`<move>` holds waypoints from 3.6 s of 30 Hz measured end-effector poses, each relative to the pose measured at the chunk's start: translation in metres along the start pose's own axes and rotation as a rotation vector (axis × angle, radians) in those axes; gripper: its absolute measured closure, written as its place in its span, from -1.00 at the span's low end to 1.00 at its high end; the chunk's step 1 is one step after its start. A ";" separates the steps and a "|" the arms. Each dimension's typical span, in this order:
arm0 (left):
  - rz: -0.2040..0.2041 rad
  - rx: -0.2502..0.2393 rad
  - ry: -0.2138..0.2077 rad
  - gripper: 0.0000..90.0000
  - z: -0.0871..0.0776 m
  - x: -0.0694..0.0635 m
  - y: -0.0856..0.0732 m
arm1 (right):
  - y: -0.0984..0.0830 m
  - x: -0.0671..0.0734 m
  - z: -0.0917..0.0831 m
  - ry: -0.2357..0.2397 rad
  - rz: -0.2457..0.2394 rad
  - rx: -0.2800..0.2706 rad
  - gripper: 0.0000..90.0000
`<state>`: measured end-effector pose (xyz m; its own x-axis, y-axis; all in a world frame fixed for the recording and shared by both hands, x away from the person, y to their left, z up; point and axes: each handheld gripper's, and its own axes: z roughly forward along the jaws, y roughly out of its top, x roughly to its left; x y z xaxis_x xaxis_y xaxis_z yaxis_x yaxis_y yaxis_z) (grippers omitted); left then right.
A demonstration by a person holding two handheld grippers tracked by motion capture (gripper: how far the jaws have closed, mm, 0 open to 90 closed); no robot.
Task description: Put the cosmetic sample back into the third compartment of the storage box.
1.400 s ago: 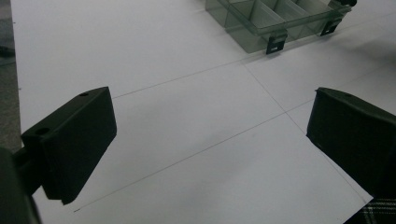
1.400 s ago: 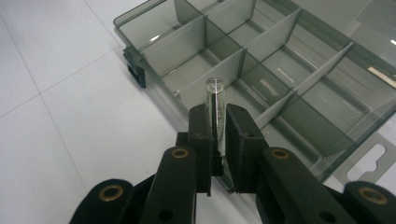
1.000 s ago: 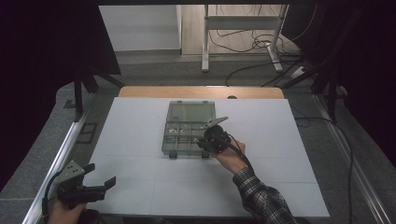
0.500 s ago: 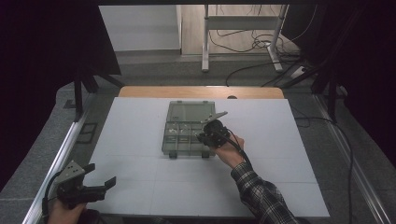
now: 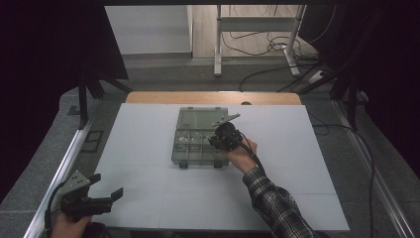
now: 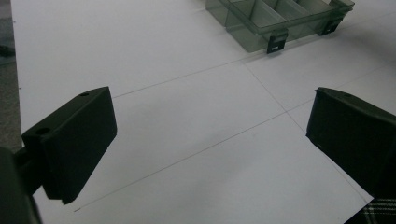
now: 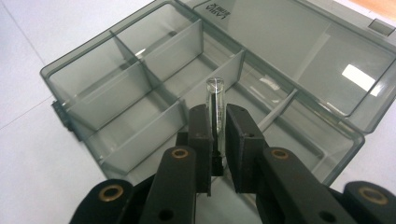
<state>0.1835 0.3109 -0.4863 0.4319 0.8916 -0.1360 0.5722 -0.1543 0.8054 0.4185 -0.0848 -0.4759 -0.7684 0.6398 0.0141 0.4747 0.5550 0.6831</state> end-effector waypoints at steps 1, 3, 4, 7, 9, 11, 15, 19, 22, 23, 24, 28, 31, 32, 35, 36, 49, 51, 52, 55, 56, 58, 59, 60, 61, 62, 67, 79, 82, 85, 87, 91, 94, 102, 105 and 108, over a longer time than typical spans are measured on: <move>0.000 0.000 0.000 -0.96 0.000 0.000 0.000 | 0.001 0.000 0.001 -0.003 0.002 -0.001 0.78; 0.000 0.000 0.000 -0.96 0.000 0.000 0.000 | 0.001 -0.001 0.002 -0.001 0.005 -0.003 0.78; -0.001 0.000 0.000 -0.96 0.000 0.000 0.000 | 0.002 -0.003 0.004 -0.004 0.005 -0.005 0.78; 0.000 0.000 0.000 -0.96 0.000 0.000 0.000 | 0.004 -0.004 0.006 -0.006 0.006 -0.007 0.78; 0.000 0.001 0.000 -0.96 0.000 0.000 0.000 | 0.006 -0.005 0.007 -0.010 0.007 -0.009 0.78; 0.000 0.001 0.000 -0.96 0.000 0.000 0.000 | 0.007 -0.005 0.008 -0.008 0.013 -0.013 0.78; 0.000 0.001 0.001 -0.96 0.000 0.000 0.000 | 0.009 -0.006 0.013 -0.013 0.011 -0.012 0.78; 0.001 0.001 0.001 -0.96 0.000 0.000 0.000 | 0.010 -0.008 0.018 -0.018 0.004 -0.008 0.78; 0.003 0.002 0.001 -0.96 0.000 0.000 0.000 | 0.011 -0.009 0.021 -0.019 0.002 -0.005 0.78; 0.003 0.003 0.001 -0.96 0.000 0.000 0.000 | 0.010 -0.009 0.022 -0.019 0.006 -0.008 0.78; 0.004 0.003 0.001 -0.96 0.000 0.000 0.000 | 0.010 -0.010 0.023 -0.018 0.007 -0.008 0.78; 0.006 0.003 0.001 -0.96 0.000 0.000 0.000 | 0.009 -0.012 0.026 -0.020 0.004 0.002 0.74; 0.009 0.004 0.002 -0.96 0.000 -0.001 0.000 | 0.009 -0.012 0.026 -0.020 0.004 0.000 0.61; 0.010 0.004 0.002 -0.96 0.000 -0.001 0.000 | 0.009 -0.011 0.026 -0.019 0.000 -0.001 0.59; 0.013 0.004 0.005 -0.96 0.000 -0.001 0.000 | 0.009 -0.010 0.026 -0.016 -0.002 -0.003 0.54; 0.013 0.004 0.004 -0.96 0.000 -0.001 0.000 | 0.009 -0.010 0.025 -0.017 -0.006 0.000 0.51; 0.007 -0.001 -0.001 -0.96 0.000 0.000 0.000 | 0.010 -0.008 0.019 -0.014 0.001 -0.015 0.18; 0.007 0.000 -0.002 -0.96 0.000 0.000 0.000 | 0.010 -0.007 0.017 -0.006 0.008 -0.017 0.13; 0.007 0.000 -0.002 -0.96 0.000 0.000 0.000 | 0.010 -0.007 0.016 -0.006 0.011 -0.016 0.12; 0.006 -0.001 -0.002 -0.96 0.000 0.000 0.000 | 0.010 -0.007 0.013 0.006 0.016 -0.014 0.07; 0.006 -0.001 -0.002 -0.96 0.000 0.000 0.000 | 0.010 -0.006 0.012 0.009 0.017 -0.014 0.06; 0.006 0.000 -0.002 -0.96 0.000 0.000 0.000 | 0.010 -0.005 0.011 0.010 0.015 -0.011 0.03; 0.006 -0.001 -0.002 -0.96 0.000 0.000 0.000 | 0.010 -0.005 0.010 0.014 0.016 -0.012 0.01; 0.006 -0.001 -0.002 -0.96 0.000 0.000 0.000 | 0.010 -0.005 0.010 0.014 0.016 -0.012 0.01; 0.006 -0.001 -0.002 -0.96 0.000 0.000 0.000 | 0.010 -0.004 0.009 0.015 0.017 -0.014 0.00; 0.006 -0.001 -0.002 -0.96 0.000 0.000 0.000 | 0.010 -0.003 0.006 0.019 0.017 -0.014 -0.04; 0.005 -0.002 -0.002 -0.96 0.000 0.000 0.000 | 0.010 0.001 0.001 0.029 0.016 -0.013 -0.10; 0.004 -0.002 -0.002 -0.96 0.000 0.000 0.000 | 0.003 0.009 -0.006 0.044 0.004 0.022 -0.28; 0.004 -0.003 -0.003 -0.96 0.000 0.000 0.000 | 0.000 0.009 -0.007 0.054 0.011 0.026 -0.32; 0.004 -0.003 -0.004 -0.96 0.000 0.000 0.000 | -0.002 0.010 -0.008 0.065 0.017 0.035 -0.34; 0.004 -0.002 -0.003 -0.96 0.000 0.000 0.000 | -0.004 0.011 -0.007 0.074 0.016 0.048 -0.35; 0.003 -0.004 -0.004 -0.96 0.000 0.000 0.000 | -0.005 0.015 -0.009 0.078 0.000 0.065 -0.39; 0.002 -0.004 -0.005 -0.96 0.000 0.000 0.000 | -0.006 0.017 -0.011 0.088 -0.004 0.058 -0.42; 0.001 -0.004 -0.005 -0.96 0.000 0.000 0.000 | -0.010 0.019 -0.017 0.116 0.000 0.064 -0.55; 0.002 -0.004 -0.005 -0.96 -0.001 0.000 0.000 | -0.011 0.018 -0.020 0.130 0.010 0.064 -0.59; 0.002 -0.004 -0.005 -0.96 -0.001 0.000 0.000 | -0.013 0.018 -0.024 0.131 0.016 0.061 -0.63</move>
<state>0.1831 0.3112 -0.4862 0.4368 0.8891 -0.1369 0.5685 -0.1548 0.8080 0.3882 -0.0929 -0.4668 -0.8080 0.5764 0.1222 0.5095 0.5794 0.6361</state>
